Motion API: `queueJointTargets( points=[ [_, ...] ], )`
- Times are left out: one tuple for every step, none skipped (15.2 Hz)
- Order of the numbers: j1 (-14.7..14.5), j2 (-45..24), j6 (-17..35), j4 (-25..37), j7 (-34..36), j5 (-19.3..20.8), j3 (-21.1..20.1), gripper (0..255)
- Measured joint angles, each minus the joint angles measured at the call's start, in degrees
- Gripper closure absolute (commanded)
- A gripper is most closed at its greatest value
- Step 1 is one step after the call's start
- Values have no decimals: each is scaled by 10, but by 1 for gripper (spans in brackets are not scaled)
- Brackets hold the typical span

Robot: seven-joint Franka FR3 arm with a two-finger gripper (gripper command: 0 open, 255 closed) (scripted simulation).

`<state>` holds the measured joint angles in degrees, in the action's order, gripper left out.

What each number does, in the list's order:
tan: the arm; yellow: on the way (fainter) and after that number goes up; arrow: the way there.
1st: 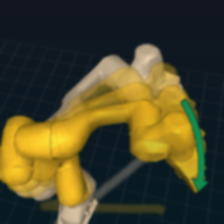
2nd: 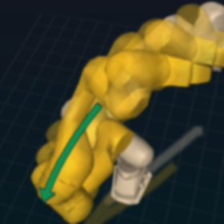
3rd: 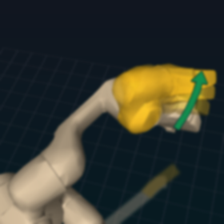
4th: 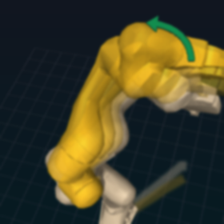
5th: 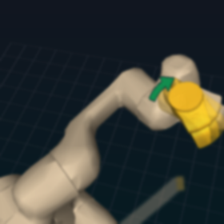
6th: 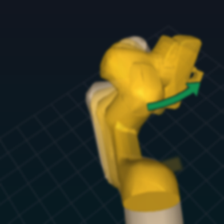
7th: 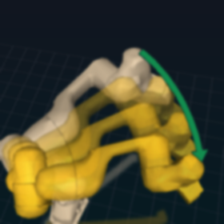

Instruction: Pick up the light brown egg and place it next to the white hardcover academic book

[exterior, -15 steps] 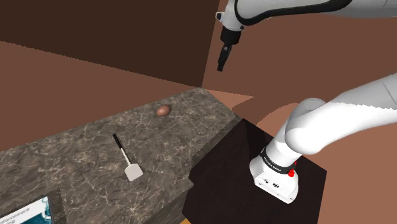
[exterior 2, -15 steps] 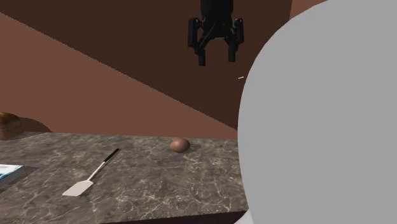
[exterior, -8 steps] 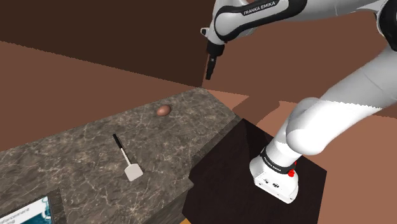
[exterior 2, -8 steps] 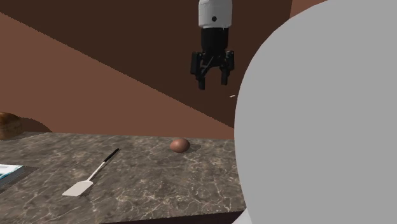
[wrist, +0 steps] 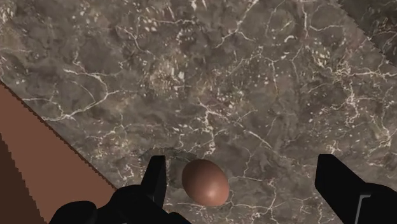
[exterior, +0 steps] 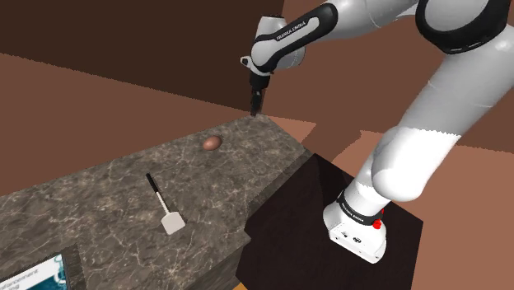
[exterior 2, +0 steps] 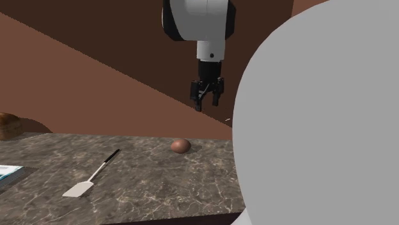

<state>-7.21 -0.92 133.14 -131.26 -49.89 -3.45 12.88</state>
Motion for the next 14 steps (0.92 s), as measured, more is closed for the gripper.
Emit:
queueJointTargets(
  points=[
    [0,-23,5,15,-19,-12,-1,0],
    [-1,-45,13,26,-37,-24,-4,0],
    [0,-69,23,38,-56,-36,-7,0],
    [1,-89,27,50,-73,-47,-11,0],
    [4,-115,35,67,-92,-59,-16,0],
    [6,-137,37,82,-108,-69,-21,0],
    [7,-154,43,91,-122,-77,-27,0],
    [10,-181,48,111,-136,-86,-34,0],
    [13,-202,50,127,-151,-94,-41,0],
    [16,-221,51,142,-164,-99,-47,0],
    [20,-240,56,155,-178,-105,-53,0],
    [22,-265,58,175,-189,-110,-61,0],
    [26,-285,57,194,-202,-113,-67,0],
    [28,-305,57,212,-211,-116,-73,0]
  ],
)
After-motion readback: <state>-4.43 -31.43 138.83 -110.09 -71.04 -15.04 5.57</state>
